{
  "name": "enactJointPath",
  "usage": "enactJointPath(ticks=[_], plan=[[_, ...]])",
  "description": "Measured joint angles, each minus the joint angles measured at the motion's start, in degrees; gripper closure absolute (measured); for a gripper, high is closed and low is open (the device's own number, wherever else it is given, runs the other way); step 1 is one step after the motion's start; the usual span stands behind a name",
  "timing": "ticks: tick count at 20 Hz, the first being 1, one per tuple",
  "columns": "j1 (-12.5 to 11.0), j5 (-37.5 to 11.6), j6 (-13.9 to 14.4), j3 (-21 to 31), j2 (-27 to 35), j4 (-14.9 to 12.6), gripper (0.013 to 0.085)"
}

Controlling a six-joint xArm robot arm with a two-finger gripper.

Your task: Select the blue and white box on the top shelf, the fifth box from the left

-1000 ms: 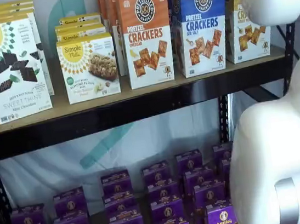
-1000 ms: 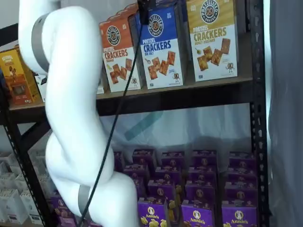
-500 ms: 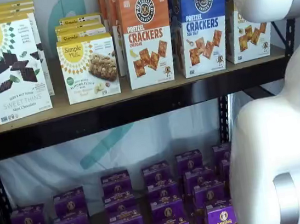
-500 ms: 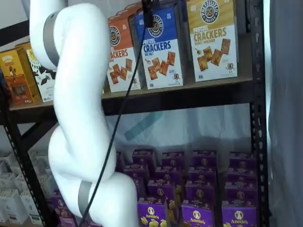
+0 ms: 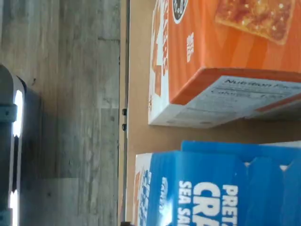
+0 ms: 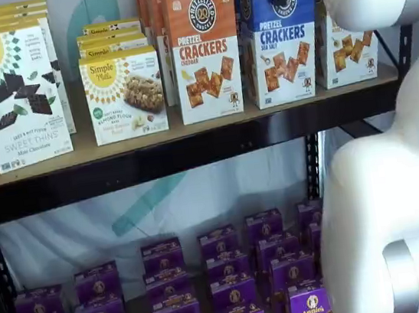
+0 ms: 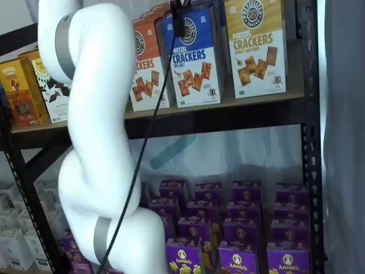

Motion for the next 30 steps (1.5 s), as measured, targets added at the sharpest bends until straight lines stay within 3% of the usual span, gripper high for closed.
enactJointPath(ticks=[9, 15, 22, 24, 30], plan=[[1.0, 2.6, 0.7, -3.0, 2.0, -1.2, 0.013], [1.1, 2.6, 0.8, -3.3, 2.1, -1.4, 0.029], [1.1, 2.6, 0.8, -3.5, 2.2, -1.3, 0.029], [1.2, 2.4, 0.8, -3.3, 2.0, -1.4, 0.037], [1.2, 2.5, 1.0, -3.2, 1.8, -1.1, 0.037]])
